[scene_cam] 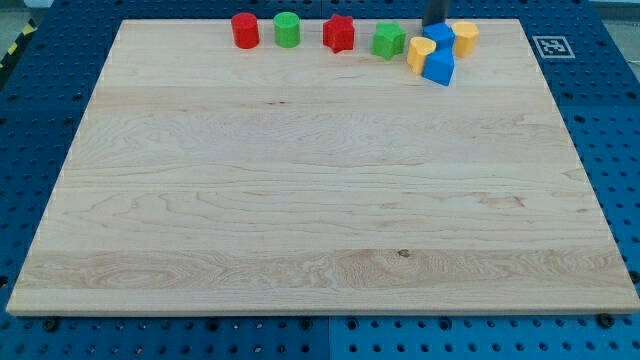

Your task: Move your arm to the right of the blue triangle

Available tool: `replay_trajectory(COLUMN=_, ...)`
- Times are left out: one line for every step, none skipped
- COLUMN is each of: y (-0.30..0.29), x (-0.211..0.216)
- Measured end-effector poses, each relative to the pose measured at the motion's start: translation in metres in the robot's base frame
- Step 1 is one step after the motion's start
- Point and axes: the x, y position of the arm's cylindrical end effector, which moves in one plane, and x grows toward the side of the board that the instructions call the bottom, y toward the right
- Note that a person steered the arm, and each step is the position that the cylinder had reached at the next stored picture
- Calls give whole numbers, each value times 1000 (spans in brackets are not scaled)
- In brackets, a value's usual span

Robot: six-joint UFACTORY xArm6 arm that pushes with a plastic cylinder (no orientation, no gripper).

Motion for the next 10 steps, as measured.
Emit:
replay_trajectory(y=62, x=0)
replay_trajectory(y=140, x=4)
replay_trajectory(y=157, x=46)
replay_trajectory(y=156, x=86)
replay_trajectory(y=127, x=111)
replay_trajectory(y=125, x=112)
replay_trajectory(y=124, x=112)
replay_trajectory(y=98, x=112)
replay_trajectory(y=73, x=107)
replay_trajectory(y=64, x=107)
